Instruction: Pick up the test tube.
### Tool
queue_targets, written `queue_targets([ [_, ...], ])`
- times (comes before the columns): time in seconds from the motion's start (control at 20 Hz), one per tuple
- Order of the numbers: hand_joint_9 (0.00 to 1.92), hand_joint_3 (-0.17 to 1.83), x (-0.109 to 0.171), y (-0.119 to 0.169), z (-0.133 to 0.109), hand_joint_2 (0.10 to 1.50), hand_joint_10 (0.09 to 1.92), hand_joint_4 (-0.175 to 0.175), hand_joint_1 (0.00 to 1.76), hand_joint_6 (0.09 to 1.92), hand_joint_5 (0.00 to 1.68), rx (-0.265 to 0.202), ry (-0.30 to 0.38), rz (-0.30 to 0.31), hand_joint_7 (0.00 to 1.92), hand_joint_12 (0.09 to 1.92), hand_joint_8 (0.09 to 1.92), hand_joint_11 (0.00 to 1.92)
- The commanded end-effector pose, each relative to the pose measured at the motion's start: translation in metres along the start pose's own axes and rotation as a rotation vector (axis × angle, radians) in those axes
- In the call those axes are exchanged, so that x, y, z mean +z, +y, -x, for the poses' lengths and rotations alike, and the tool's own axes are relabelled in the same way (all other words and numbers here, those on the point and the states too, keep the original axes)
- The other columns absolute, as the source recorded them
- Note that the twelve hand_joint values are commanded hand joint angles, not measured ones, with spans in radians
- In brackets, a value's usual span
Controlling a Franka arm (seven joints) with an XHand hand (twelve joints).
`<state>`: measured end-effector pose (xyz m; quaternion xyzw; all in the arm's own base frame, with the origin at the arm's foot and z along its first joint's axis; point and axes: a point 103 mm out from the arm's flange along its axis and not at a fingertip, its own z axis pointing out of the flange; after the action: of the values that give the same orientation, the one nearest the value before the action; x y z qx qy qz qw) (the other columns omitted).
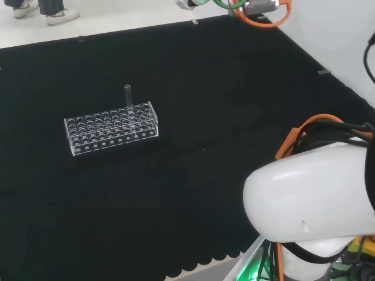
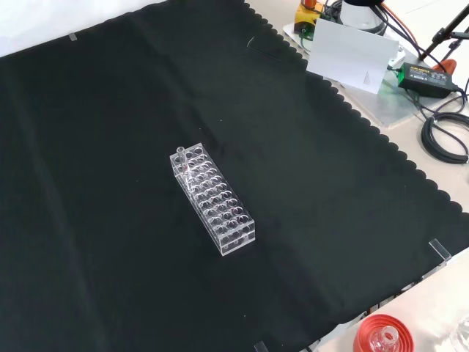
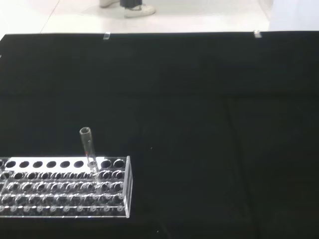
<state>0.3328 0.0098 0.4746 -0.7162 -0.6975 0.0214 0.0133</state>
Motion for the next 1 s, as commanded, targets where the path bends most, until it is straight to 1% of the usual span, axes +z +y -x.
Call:
queue_targets([
  [0.05, 0.0, 0.41, 0.014, 0.043, -0.029, 0.82, 1.02, -0.062, 0.59, 0.09, 0.12, -0.097, -0.017, -0.048, 0.0, 1.42, 0.9, 0.0],
  [0.25, 0.01, 0.41, 0.03, 0.063, -0.042, 0.82, 1.03, -0.062, 0.59, 0.09, 0.13, -0.135, -0.032, -0.096, 0.0, 1.44, 0.91, 0.0],
  [0.4, 0.02, 0.4, 0.041, 0.077, -0.051, 0.82, 1.03, -0.062, 0.59, 0.09, 0.13, -0.157, -0.04, -0.117, 0.01, 1.45, 0.91, 0.0],
  [0.6, 0.04, 0.4, 0.055, 0.094, -0.063, 0.83, 1.04, -0.062, 0.59, 0.09, 0.14, -0.177, -0.032, -0.147, 0.03, 1.46, 0.92, 0.0],
  [0.75, 0.07, 0.39, 0.068, 0.105, -0.073, 0.83, 1.04, -0.063, 0.6, 0.09, 0.14, -0.196, -0.034, -0.184, 0.05, 1.49, 0.93, 0.0],
  [1.0, 0.1, 0.38, 0.093, 0.115, -0.089, 0.83, 1.04, -0.064, 0.61, 0.09, 0.16, -0.208, -0.03, -0.253, 0.07, 1.52, 0.93, 0.0],
])
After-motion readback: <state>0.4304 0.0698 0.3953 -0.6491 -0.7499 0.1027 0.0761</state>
